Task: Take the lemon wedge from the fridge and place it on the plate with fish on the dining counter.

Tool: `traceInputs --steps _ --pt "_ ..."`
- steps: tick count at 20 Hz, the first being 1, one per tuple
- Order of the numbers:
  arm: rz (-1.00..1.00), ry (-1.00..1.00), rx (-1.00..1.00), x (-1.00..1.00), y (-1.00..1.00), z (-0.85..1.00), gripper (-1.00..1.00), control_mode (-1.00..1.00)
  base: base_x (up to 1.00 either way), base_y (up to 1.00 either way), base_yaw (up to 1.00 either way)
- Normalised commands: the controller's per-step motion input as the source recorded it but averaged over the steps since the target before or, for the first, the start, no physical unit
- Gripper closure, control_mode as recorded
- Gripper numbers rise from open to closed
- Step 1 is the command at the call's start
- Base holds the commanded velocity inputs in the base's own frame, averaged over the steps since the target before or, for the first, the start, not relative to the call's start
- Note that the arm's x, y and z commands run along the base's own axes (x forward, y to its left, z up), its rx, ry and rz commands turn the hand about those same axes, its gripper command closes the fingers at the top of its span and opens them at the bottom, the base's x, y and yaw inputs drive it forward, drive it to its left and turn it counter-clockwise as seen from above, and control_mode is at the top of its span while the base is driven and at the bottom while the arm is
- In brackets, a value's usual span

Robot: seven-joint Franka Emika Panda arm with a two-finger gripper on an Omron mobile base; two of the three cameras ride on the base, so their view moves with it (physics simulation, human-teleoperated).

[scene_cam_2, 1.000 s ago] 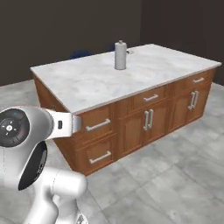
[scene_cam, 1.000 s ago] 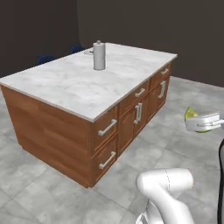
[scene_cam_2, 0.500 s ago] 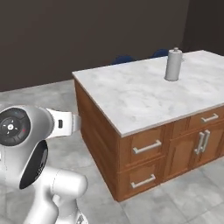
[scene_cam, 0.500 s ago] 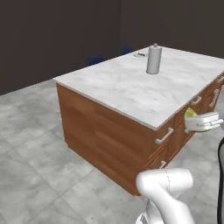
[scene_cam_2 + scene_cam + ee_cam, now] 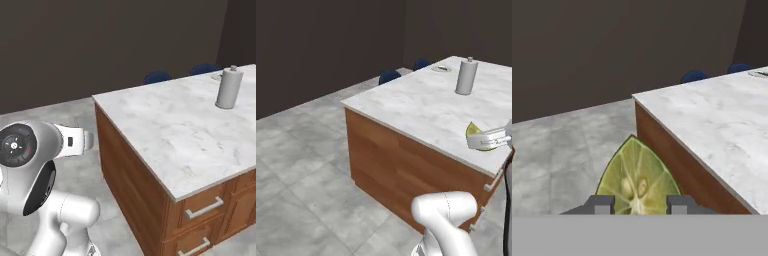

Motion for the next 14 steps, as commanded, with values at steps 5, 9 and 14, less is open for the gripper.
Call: traceInputs --steps 5,9,14 --pt "0.00 0.00 0.00 0.00 0.00 0.00 1.00 1.00 1.00 1.00 -0.11" --pt "0.00 0.00 0.00 0.00 0.00 0.00 1.00 1.00 1.00 1.00 -0.14" --pt "0.00 0.00 0.00 0.00 0.00 0.00 1.00 1.00 1.00 1.00 -0.18"
